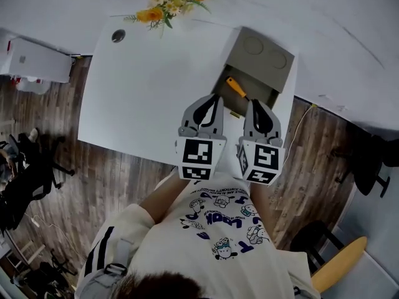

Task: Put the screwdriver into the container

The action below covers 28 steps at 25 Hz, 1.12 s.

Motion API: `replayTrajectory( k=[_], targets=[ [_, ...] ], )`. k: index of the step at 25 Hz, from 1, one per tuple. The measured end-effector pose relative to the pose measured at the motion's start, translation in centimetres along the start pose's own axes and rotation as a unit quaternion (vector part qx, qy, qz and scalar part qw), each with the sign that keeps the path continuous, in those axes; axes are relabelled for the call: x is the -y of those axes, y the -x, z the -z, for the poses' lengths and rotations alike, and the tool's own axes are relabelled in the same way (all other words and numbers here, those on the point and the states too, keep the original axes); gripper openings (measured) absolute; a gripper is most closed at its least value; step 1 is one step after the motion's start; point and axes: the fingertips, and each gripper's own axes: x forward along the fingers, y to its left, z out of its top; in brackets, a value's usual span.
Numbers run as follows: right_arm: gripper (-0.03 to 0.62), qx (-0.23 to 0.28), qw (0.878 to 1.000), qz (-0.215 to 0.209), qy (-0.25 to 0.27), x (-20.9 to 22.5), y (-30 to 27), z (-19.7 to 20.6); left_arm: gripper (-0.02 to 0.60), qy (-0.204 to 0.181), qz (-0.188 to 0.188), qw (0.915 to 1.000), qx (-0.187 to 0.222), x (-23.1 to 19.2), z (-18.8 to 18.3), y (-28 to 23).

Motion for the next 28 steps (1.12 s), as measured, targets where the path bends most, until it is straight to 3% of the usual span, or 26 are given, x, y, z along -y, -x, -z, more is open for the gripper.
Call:
replayTrajectory(
  k=[8, 28],
  targets=[
    [0.037, 0.036, 0.999, 0.007, -0.011, -0.6, 1.8, -1.1, 0.023, -0.01, -0.004, 0.9997, 0.021, 0.4, -1.0, 1.4],
    [0.035, 0.054, 0.998, 0.012, -0.008, -1.1, 3.3, -1.4, 0.023, -0.019, -0.001, 0.9993, 0.032, 1.4, -1.2, 2.7]
  ],
)
